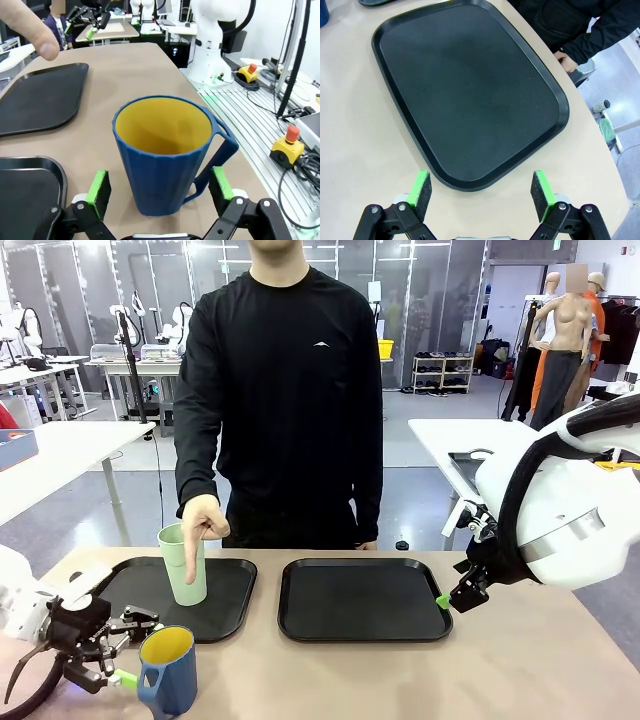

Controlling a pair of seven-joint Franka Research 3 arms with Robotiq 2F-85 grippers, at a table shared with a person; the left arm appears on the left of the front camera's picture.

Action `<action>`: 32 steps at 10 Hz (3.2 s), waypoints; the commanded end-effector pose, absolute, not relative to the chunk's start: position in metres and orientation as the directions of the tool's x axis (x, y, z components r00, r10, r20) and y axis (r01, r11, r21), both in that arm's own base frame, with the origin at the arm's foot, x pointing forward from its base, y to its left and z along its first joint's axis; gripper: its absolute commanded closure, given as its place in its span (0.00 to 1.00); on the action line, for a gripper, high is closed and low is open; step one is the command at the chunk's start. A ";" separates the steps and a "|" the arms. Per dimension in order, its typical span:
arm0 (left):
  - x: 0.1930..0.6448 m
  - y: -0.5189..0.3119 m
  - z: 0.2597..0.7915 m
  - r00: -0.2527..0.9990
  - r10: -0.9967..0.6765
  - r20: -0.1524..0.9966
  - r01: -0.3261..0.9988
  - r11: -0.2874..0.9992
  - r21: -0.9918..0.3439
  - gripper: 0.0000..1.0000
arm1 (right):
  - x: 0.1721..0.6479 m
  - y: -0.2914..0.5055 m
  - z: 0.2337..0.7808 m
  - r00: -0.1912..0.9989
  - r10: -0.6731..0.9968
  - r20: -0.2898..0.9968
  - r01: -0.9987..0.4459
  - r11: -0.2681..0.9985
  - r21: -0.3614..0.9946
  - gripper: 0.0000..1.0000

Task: Sort and store the cups by type.
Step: Pick up the Handle plastic cup and place it into the empty Flat Tray.

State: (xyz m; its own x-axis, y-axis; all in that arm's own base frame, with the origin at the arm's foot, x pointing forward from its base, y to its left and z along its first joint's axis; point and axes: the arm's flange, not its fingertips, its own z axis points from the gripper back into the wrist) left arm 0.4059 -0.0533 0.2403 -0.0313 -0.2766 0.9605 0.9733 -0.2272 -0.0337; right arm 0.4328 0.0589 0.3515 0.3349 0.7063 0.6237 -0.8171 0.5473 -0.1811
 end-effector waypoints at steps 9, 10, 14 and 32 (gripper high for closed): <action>0.411 -0.098 0.205 -0.064 -0.223 0.973 0.956 -0.293 -0.004 0.00 | 0.432 0.060 0.352 0.335 0.706 0.624 -0.816 0.548 -0.182 0.00; 0.412 -0.099 0.205 -0.061 -0.230 0.971 0.959 -0.283 -0.007 0.00 | 0.432 0.060 0.352 0.335 0.706 0.624 -0.816 0.548 -0.182 0.00; 0.414 -0.100 0.200 -0.023 -0.204 0.979 0.943 -0.328 -0.047 0.00 | 0.432 0.060 0.352 0.335 0.706 0.624 -0.816 0.548 -0.182 0.00; 0.439 -0.260 0.245 -0.097 -0.209 0.973 0.986 -0.155 0.065 0.47 | 0.432 0.060 0.352 0.335 0.706 0.624 -0.816 0.548 -0.182 0.00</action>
